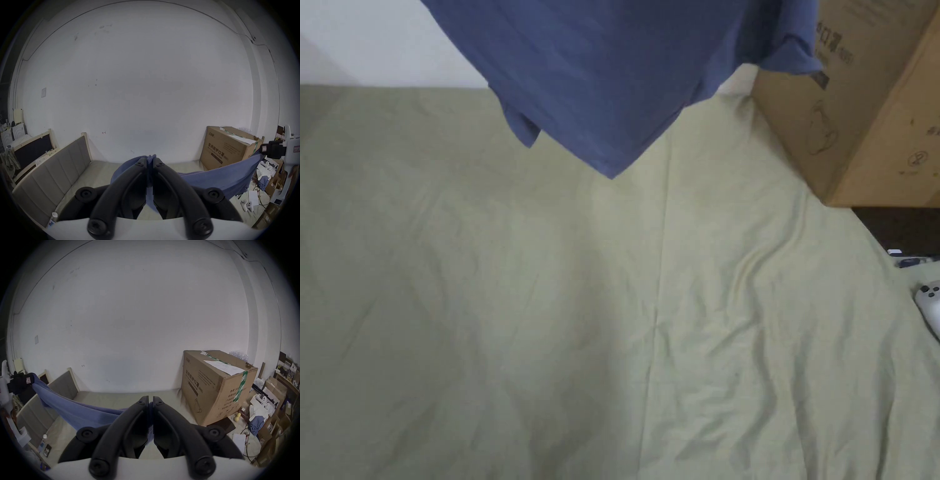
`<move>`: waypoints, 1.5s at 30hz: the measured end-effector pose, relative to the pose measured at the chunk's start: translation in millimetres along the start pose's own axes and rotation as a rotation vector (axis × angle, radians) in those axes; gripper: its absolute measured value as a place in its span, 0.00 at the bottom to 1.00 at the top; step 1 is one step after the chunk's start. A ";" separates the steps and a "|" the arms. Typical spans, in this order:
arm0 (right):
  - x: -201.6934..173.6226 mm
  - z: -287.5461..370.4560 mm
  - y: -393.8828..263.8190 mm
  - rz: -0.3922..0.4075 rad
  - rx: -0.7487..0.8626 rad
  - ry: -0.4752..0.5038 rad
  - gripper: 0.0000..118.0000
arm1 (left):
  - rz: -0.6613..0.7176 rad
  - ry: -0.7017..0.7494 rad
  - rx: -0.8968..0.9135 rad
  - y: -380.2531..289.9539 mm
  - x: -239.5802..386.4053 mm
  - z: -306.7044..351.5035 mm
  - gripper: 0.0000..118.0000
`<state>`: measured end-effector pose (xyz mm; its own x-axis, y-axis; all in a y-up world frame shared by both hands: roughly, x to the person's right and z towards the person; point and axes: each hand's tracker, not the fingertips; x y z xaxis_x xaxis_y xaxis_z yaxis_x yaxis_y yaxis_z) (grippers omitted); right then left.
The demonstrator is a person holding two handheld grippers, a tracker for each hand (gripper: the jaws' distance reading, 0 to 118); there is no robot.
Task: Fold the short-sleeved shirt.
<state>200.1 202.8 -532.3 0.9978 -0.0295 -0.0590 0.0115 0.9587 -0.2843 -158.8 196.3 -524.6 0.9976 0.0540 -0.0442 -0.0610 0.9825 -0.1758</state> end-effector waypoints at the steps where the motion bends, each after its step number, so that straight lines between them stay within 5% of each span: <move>1: -1.4 -6.7 -5.2 0.011 -0.004 -0.006 0.03 | 0.004 -0.001 -0.007 -7.1 -1.1 -7.7 0.04; 12: 0.7 -51.5 -195.4 0.059 -0.318 0.041 0.03 | 0.011 -0.059 -0.349 -227.0 -22.6 -33.5 0.04; 15: 38.3 -85.0 -261.2 0.049 -0.418 0.063 0.03 | 0.020 -0.069 -0.443 -299.4 -22.6 -13.3 0.04; 21: 59.4 -37.9 -392.3 -0.071 -0.619 0.093 0.03 | 0.074 -0.061 -0.603 -419.3 -27.8 52.9 0.04; 28: 69.0 36.6 -480.5 -0.173 -0.698 0.097 0.03 | 0.178 0.007 -0.715 -499.5 -30.8 136.7 0.04; 34: 72.5 76.5 -522.5 -0.175 -0.740 0.094 0.03 | 0.192 0.043 -0.749 -524.5 -29.2 173.4 0.04; 36: 74.0 82.5 -527.7 -0.191 -0.743 0.094 0.04 | 0.193 0.059 -0.762 -524.7 -30.3 174.5 0.16; 37: 74.3 83.7 -525.2 -0.199 -0.739 0.089 0.10 | 0.205 0.073 -0.763 -522.4 -31.9 174.5 0.37; 38: 74.2 84.3 -522.0 -0.193 -0.743 0.075 0.31 | 0.208 0.095 -0.768 -519.9 -35.9 174.4 0.67; 39: 75.8 84.2 -517.6 -0.171 -0.743 0.064 0.75 | 0.224 0.113 -0.758 -515.2 -41.9 174.9 0.92; 40: 77.9 87.9 -511.7 -0.153 -0.711 0.060 0.90 | 0.281 0.143 -0.696 -505.7 -47.5 177.4 0.93; 45: 83.7 92.9 -469.1 -0.035 -0.428 0.010 0.91 | 0.326 0.170 -0.474 -440.7 -64.0 180.6 0.93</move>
<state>284.3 -223.1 -315.0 0.9966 -0.0645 -0.0509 0.0152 0.7532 -0.6576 -189.6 -208.1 -266.7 0.9078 0.2715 -0.3197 -0.4105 0.7315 -0.5444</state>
